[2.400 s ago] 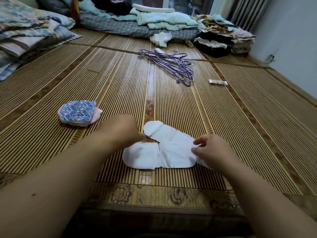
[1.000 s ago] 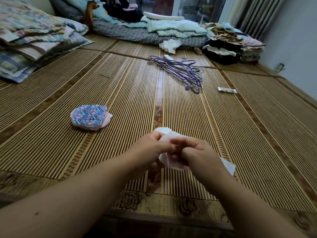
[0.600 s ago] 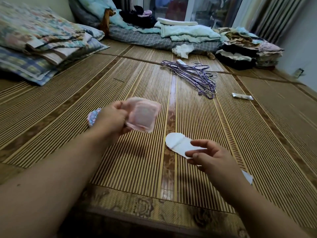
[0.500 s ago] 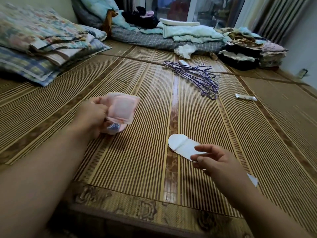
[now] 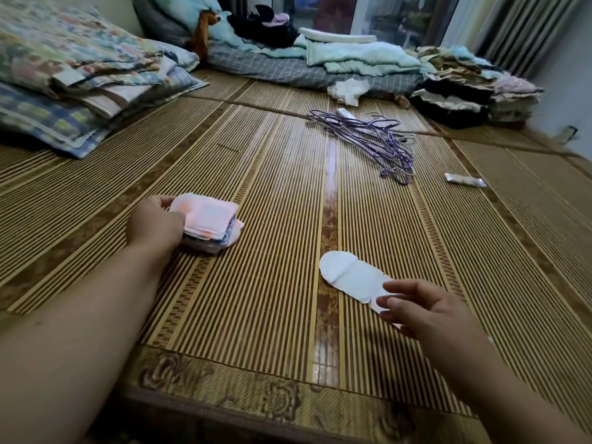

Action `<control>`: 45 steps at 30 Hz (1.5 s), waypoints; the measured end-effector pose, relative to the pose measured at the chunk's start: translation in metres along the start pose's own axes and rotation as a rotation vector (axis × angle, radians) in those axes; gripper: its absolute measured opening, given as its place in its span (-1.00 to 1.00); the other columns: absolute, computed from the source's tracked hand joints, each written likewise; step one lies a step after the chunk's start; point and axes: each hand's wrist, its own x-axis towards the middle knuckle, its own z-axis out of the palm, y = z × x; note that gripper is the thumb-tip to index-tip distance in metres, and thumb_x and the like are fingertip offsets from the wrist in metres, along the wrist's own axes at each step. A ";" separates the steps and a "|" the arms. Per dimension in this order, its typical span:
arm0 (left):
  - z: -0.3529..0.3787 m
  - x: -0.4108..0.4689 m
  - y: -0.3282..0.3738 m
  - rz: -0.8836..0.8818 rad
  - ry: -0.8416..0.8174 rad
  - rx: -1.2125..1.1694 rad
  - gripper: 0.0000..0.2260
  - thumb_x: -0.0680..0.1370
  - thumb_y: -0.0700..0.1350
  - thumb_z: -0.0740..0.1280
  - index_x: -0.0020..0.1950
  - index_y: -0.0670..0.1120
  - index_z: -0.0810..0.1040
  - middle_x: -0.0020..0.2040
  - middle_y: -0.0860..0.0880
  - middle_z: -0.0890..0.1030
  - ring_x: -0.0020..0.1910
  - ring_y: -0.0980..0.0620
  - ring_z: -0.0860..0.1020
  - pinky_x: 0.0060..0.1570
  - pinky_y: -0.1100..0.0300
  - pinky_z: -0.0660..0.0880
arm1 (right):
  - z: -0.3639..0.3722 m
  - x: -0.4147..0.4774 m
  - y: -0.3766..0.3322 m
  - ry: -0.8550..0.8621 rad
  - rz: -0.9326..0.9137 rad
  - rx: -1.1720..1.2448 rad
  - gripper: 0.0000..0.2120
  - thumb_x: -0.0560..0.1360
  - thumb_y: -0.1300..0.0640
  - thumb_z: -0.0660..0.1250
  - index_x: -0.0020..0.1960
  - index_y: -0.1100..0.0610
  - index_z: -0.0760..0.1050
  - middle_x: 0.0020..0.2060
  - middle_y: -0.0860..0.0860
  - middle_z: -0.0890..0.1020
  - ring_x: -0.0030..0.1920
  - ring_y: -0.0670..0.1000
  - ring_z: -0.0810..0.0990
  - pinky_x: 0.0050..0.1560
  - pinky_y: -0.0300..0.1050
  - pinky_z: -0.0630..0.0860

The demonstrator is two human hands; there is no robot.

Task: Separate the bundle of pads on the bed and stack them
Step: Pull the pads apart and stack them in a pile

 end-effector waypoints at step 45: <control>0.053 -0.161 0.064 0.555 -0.712 0.552 -0.88 0.52 0.04 0.33 -0.20 0.08 0.50 -0.26 0.10 0.55 -0.27 0.15 0.51 -0.37 0.22 0.39 | -0.056 0.008 0.038 0.009 0.311 -0.790 -0.63 0.27 -0.06 0.51 -0.03 0.06 0.50 -0.15 -0.02 0.56 -0.19 -0.04 0.56 -0.17 -0.08 0.60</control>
